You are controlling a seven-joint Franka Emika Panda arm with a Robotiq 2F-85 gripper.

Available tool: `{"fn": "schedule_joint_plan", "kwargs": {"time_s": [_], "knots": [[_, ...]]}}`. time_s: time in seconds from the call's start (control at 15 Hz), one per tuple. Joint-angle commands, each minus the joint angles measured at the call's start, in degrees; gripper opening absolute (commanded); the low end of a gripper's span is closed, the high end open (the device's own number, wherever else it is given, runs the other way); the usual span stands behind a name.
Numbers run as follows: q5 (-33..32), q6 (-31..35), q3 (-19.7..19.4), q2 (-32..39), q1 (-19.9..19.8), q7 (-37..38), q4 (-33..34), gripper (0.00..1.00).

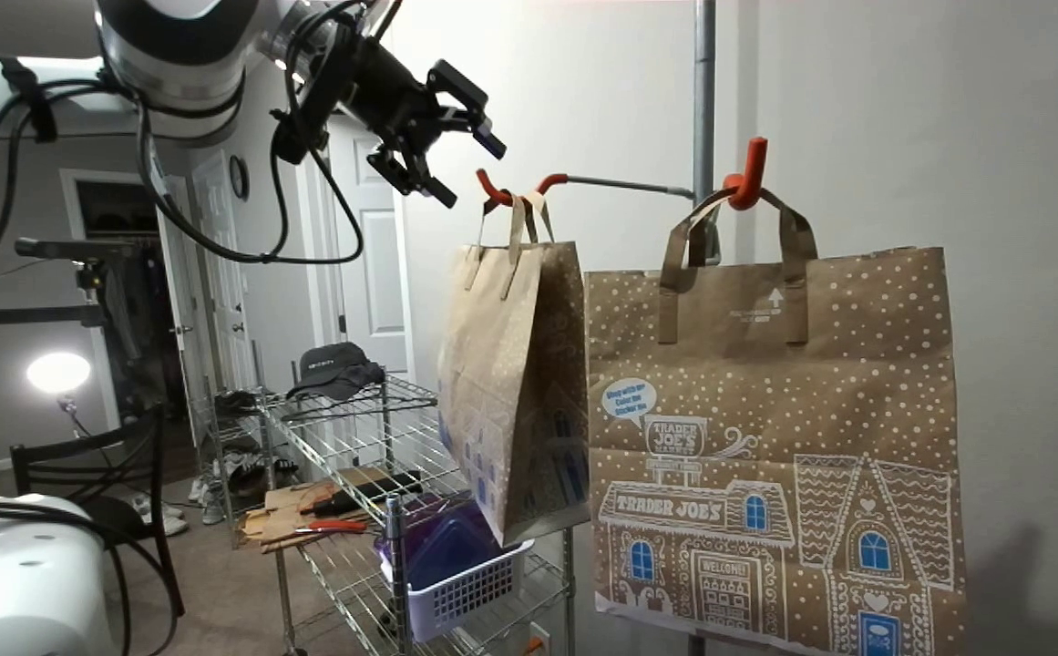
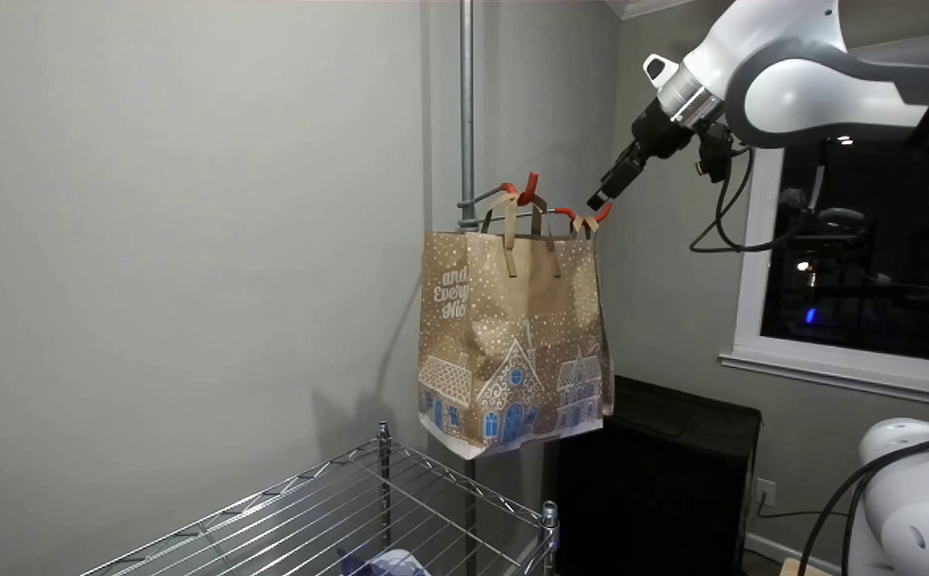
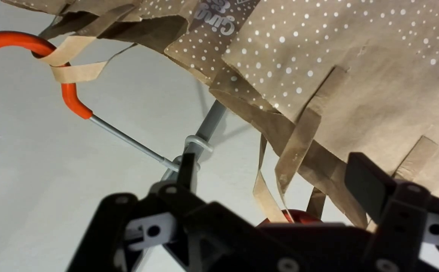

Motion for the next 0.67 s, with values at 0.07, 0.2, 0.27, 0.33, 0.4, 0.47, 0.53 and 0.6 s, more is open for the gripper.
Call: {"fn": "schedule_joint_plan", "kwargs": {"time_s": [0.07, 0.2, 0.27, 0.33, 0.4, 0.47, 0.53, 0.6], "knots": [[0.45, -0.01, 0.25, 0.1, -0.46, -0.31, 0.13, 1.0], [0.45, -0.01, 0.25, 0.09, -0.47, -0.31, 0.13, 1.0], [-0.2, 0.79, -0.14, 0.73, -0.6, -1.09, 0.64, 1.0], [-0.59, 2.34, -0.93, 1.62, -0.32, -2.23, 1.32, 1.0], [-0.59, 4.36, -1.87, 2.09, 0.41, -3.51, 1.6, 1.0], [-0.48, 7.26, -3.33, 2.64, 1.65, -6.02, 1.76, 1.0], [-0.13, 9.95, -4.74, 3.05, 3.0, -8.87, 1.7, 1.0], [0.61, 12.52, -6.41, 3.63, 4.69, -11.96, 1.65, 1.0]]}}
